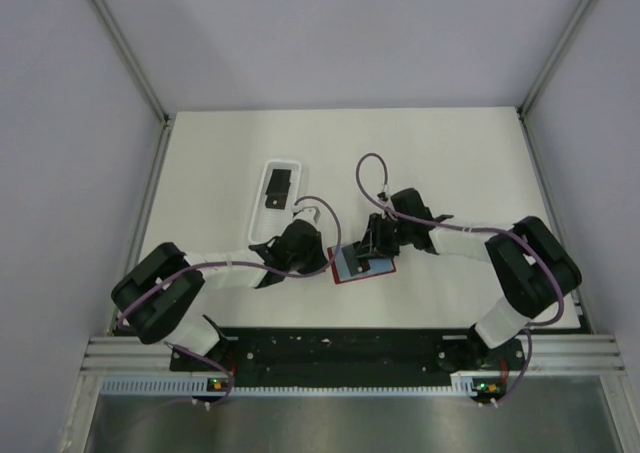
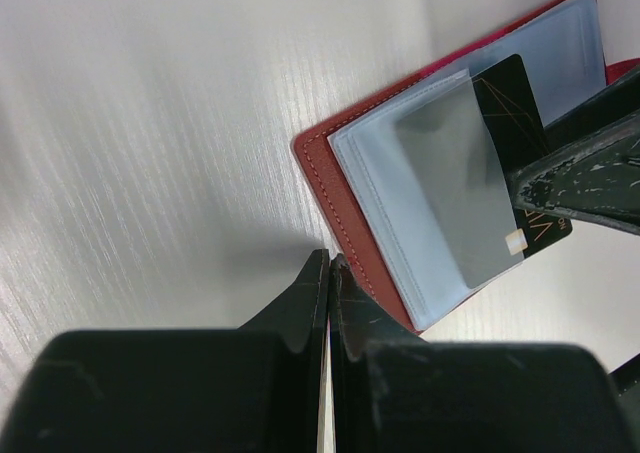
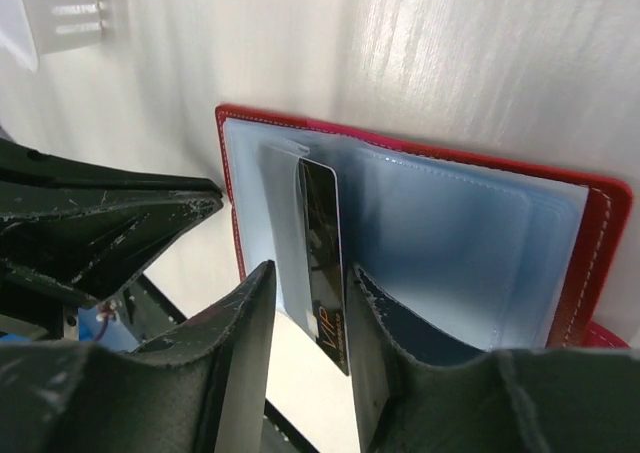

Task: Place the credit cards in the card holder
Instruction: Insert the credit card into the card holder.

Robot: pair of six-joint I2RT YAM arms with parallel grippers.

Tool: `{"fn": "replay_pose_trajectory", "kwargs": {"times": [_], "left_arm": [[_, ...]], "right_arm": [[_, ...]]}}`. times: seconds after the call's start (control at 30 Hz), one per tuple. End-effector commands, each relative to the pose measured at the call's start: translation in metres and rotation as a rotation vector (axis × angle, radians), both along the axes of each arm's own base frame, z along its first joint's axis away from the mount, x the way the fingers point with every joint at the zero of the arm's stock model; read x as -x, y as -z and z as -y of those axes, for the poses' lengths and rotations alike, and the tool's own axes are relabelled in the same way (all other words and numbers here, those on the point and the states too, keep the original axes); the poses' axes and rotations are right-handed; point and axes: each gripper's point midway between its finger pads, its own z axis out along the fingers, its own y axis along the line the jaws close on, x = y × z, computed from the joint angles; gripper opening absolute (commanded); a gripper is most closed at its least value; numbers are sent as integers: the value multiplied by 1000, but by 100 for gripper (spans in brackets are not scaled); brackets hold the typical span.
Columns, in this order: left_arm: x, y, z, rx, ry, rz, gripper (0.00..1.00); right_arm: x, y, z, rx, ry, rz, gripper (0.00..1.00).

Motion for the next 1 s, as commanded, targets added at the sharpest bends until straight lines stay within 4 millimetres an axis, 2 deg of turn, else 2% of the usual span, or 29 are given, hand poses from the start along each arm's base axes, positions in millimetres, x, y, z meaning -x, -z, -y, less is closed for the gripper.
{"fn": "replay_pose_trajectory", "kwargs": {"times": [0.0, 0.2, 0.3, 0.4, 0.47, 0.57, 0.97], "left_arm": [[4, 8, -3, -9, 0, -15, 0], [4, 9, -3, -8, 2, -17, 0], [4, 9, -2, -7, 5, -19, 0], [4, 9, 0, -3, 8, -18, 0], [4, 9, 0, -4, 11, -19, 0], [3, 8, 1, -3, 14, -19, 0], [4, 12, 6, 9, 23, -38, 0]], "right_arm": [[-9, -15, 9, 93, -5, 78, 36], [-11, -17, 22, 166, 3, 99, 40], [-16, -19, 31, 213, 30, 131, 38], [-23, -18, 36, 249, 51, 157, 28], [-26, -17, 37, 267, 48, 164, 14], [-29, -11, 36, 280, 34, 161, 2], [-12, 13, 20, 318, -56, 117, 0]]}}
